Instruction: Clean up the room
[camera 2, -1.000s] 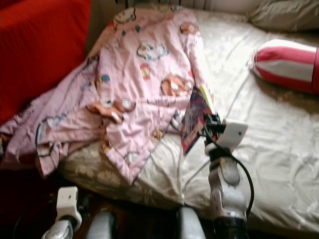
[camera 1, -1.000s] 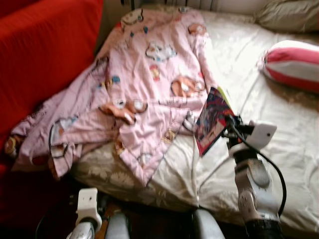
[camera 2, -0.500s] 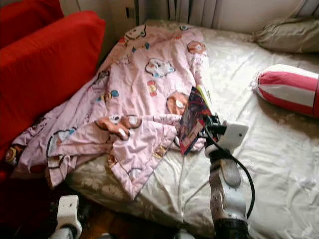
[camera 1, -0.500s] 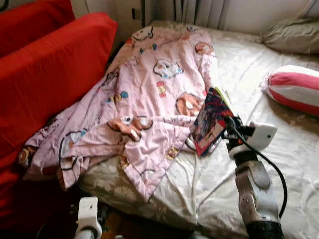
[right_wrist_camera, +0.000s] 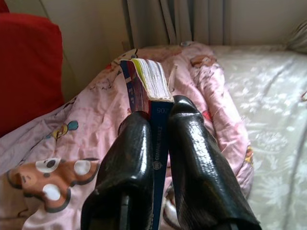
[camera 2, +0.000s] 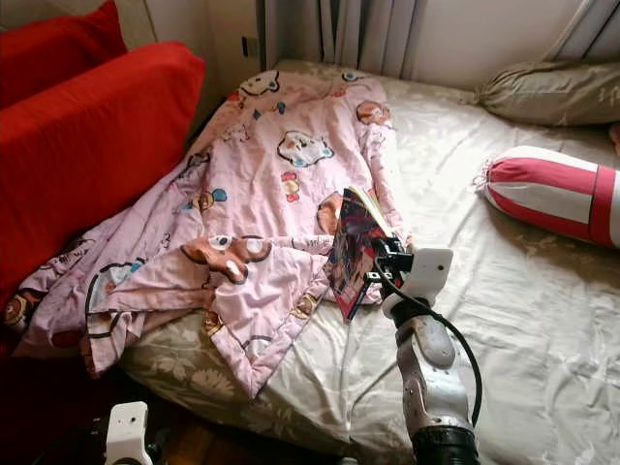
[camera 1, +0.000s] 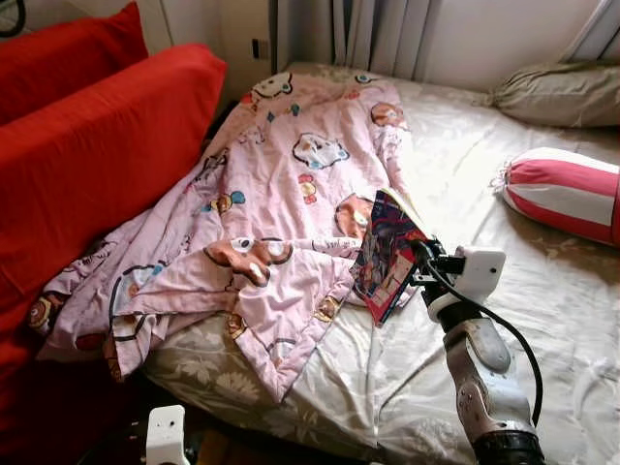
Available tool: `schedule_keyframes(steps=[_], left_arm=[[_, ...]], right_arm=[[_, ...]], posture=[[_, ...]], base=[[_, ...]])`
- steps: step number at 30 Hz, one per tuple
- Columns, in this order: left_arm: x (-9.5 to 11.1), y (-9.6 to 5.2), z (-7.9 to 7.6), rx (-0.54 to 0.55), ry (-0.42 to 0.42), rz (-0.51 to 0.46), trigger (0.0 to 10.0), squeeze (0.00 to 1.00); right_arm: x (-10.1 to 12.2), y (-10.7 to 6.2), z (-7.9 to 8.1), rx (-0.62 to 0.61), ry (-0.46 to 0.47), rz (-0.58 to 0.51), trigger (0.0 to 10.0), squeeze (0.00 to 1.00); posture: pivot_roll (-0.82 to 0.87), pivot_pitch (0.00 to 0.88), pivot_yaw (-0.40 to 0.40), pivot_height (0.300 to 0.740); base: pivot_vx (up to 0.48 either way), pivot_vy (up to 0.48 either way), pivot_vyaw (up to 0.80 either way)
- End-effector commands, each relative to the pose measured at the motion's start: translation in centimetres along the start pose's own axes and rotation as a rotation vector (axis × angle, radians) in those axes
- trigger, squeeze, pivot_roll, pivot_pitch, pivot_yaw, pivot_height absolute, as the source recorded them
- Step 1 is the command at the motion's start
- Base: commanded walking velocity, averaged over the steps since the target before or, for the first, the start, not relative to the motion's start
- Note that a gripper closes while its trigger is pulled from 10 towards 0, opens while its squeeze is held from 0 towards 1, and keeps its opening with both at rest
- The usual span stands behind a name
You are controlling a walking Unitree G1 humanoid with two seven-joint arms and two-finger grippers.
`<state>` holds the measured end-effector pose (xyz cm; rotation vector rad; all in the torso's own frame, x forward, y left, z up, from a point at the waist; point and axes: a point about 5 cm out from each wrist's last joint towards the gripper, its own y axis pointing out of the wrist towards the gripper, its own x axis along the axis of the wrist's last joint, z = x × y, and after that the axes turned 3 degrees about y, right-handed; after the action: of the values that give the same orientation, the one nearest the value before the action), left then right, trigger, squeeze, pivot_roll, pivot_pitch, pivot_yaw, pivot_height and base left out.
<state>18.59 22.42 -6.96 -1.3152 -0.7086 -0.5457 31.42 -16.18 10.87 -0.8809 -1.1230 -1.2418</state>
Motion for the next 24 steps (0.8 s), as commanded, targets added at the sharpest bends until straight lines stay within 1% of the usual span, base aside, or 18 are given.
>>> schedule_keyframes(steps=[1, 3, 9, 10, 12, 17, 18, 24], left_arm=[[-1.0, -0.3, 0.3, 0.019, -0.013, 0.040, 10.0, 0.00], [-0.9, -0.2, 0.2, 0.023, -0.028, 0.037, 10.0, 0.00], [-0.5, -0.1, -0.2, 0.014, -0.029, 0.024, 10.0, 0.00], [-0.5, -0.1, -0.3, 0.008, -0.021, 0.022, 10.0, 0.00], [-0.5, -0.1, -0.3, 0.007, -0.017, 0.022, 10.0, 0.00], [-0.4, -0.1, -0.2, 0.008, 0.009, 0.015, 10.0, 0.00], [-0.4, -0.1, -0.1, 0.003, 0.022, 0.010, 10.0, 0.00], [-0.3, -0.1, 0.1, 0.007, 0.020, 0.010, 10.0, 0.00]], right_arm=[[1.3, 0.5, 0.0, 0.015, -0.029, -0.062, 10.0, 0.00], [1.3, 0.8, 0.2, 0.019, 0.001, -0.071, 10.0, 0.00], [1.1, 0.7, -0.1, -0.005, 0.010, -0.066, 10.0, 0.00], [1.0, 0.6, -0.5, -0.029, 0.023, -0.062, 10.0, 0.00], [0.9, 0.5, -0.7, -0.034, 0.016, -0.059, 10.0, 0.00], [0.9, 0.5, -1.0, -0.039, 0.012, -0.059, 10.0, 0.00], [0.8, 0.5, -1.1, -0.041, 0.014, -0.059, 10.0, 0.00], [0.8, 0.5, -1.2, -0.047, 0.018, -0.058, 10.0, 0.00]], posture=[[0.06, 0.091, -0.085, 0.740], [0.06, 0.096, -0.088, 0.740], [0.05, 0.100, -0.085, 0.740], [0.05, 0.101, -0.083, 0.740], [0.05, 0.100, -0.083, 0.740], [0.05, 0.102, -0.080, 0.740], [0.05, 0.101, -0.079, 0.740], [0.05, 0.102, -0.077, 0.740]], base=[[0.000, 0.000, 0.00], [0.000, 0.000, 0.00], [0.000, 0.000, -0.07], [0.000, 0.000, -0.78], [0.000, 0.000, -0.77], [0.000, 0.000, -0.76], [0.000, -0.255, -0.75], [0.000, -0.257, -0.75]])
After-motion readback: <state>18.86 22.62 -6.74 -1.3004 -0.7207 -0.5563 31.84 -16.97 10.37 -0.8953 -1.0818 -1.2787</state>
